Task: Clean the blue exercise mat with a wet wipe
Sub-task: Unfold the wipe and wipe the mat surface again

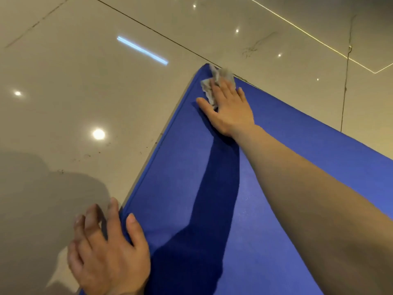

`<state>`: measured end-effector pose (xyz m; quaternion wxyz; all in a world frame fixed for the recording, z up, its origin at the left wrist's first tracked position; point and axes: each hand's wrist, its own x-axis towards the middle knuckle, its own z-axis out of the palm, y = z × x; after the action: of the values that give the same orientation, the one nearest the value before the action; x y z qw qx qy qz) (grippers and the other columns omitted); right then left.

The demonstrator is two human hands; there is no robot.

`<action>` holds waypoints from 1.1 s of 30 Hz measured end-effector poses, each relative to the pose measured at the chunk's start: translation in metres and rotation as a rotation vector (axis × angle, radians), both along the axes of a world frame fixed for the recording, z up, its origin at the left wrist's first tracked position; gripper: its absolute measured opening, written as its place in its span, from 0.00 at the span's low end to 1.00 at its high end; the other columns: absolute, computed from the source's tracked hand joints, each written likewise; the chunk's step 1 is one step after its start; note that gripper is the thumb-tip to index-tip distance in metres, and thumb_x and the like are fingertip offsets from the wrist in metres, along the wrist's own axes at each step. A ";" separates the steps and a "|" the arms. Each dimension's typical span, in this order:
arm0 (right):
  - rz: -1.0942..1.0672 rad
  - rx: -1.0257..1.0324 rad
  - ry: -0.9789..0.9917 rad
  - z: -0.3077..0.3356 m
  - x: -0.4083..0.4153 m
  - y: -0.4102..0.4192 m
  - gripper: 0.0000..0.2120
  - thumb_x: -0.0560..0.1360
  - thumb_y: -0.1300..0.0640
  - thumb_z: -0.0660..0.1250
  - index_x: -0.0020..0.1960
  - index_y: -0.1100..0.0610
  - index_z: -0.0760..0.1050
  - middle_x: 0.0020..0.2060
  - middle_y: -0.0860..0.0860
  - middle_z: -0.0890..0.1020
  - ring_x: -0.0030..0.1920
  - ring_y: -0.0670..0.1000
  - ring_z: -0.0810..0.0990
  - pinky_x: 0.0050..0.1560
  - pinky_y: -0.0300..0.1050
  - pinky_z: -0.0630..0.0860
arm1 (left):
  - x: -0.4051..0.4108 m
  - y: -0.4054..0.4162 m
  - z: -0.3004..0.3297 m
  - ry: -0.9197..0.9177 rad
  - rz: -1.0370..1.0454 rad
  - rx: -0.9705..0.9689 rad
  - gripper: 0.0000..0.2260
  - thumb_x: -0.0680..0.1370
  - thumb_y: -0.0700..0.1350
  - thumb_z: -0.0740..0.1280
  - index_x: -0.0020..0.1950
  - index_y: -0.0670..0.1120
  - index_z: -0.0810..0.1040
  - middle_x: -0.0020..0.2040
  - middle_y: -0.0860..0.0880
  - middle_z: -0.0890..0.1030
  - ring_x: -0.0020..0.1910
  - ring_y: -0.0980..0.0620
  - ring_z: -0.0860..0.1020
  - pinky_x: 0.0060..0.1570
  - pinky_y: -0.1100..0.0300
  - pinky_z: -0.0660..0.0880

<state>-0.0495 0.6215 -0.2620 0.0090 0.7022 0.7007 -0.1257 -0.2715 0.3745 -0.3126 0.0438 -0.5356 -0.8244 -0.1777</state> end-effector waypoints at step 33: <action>-0.201 -0.062 0.136 0.003 -0.064 -0.034 0.39 0.79 0.32 0.47 0.80 0.54 0.48 0.80 0.52 0.42 0.79 0.55 0.39 0.76 0.53 0.35 | 0.008 0.008 0.025 -0.166 0.058 -0.158 0.23 0.79 0.54 0.54 0.68 0.45 0.75 0.69 0.40 0.71 0.71 0.37 0.66 0.63 0.36 0.63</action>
<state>-0.1132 0.5875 -0.2595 -0.0296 0.7580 0.6218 -0.1947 -0.2636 0.3827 -0.2873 -0.0620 -0.4967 -0.8518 -0.1547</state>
